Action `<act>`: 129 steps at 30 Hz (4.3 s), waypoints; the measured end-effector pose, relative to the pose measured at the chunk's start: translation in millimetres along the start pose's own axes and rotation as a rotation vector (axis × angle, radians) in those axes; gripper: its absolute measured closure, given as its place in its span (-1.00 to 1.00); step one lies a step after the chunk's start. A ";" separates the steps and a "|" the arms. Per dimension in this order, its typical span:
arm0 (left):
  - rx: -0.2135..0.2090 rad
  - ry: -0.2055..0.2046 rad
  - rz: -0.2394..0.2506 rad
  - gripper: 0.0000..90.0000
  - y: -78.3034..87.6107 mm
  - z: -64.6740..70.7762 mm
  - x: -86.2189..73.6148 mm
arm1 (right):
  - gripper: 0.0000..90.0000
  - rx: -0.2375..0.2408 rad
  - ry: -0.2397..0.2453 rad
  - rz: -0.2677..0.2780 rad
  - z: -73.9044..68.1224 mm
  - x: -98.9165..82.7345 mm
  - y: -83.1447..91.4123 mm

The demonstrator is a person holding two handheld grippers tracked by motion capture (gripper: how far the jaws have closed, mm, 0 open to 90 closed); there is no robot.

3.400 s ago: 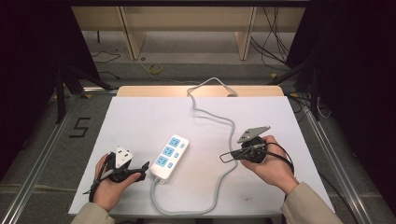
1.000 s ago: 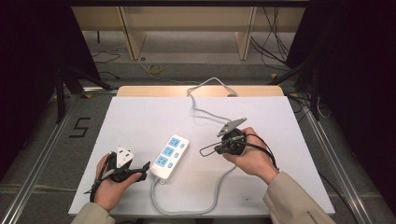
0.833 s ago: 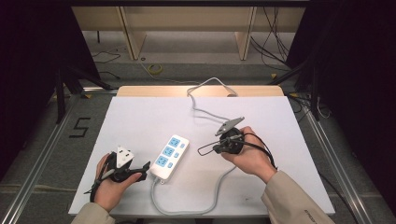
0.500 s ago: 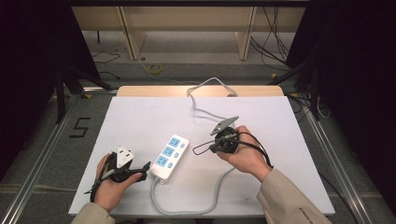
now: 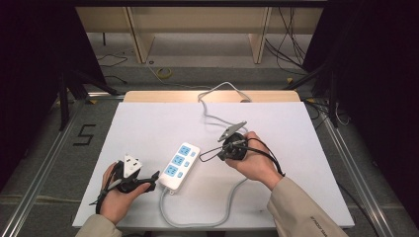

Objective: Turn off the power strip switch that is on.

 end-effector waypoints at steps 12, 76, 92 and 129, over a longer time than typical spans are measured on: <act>-0.002 0.001 -0.001 -0.65 -0.4 0.2 0.0 | 1.00 0.003 0.011 -0.020 -1.6 12.3 -9.1; -0.007 0.011 0.003 -0.65 -0.6 -0.1 0.4 | 1.00 0.026 0.027 -0.074 -7.0 47.1 -57.7; -0.008 0.013 0.008 -0.65 -0.8 0.1 1.0 | 1.00 0.022 0.013 -0.082 -8.0 58.9 -69.2; -0.011 0.004 0.007 -0.65 -1.8 1.9 2.2 | 1.00 0.009 -0.010 -0.134 -11.0 70.8 -98.1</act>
Point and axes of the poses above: each handheld gripper's, and its own axes: y roughly backward along the jaws, x roughly out of its top, z roughly to its right, the point moved 4 cm from there along -y, roughly forward along the jaws, and after that the axes turned 2 degrees about -y, right-handed, at the moved point
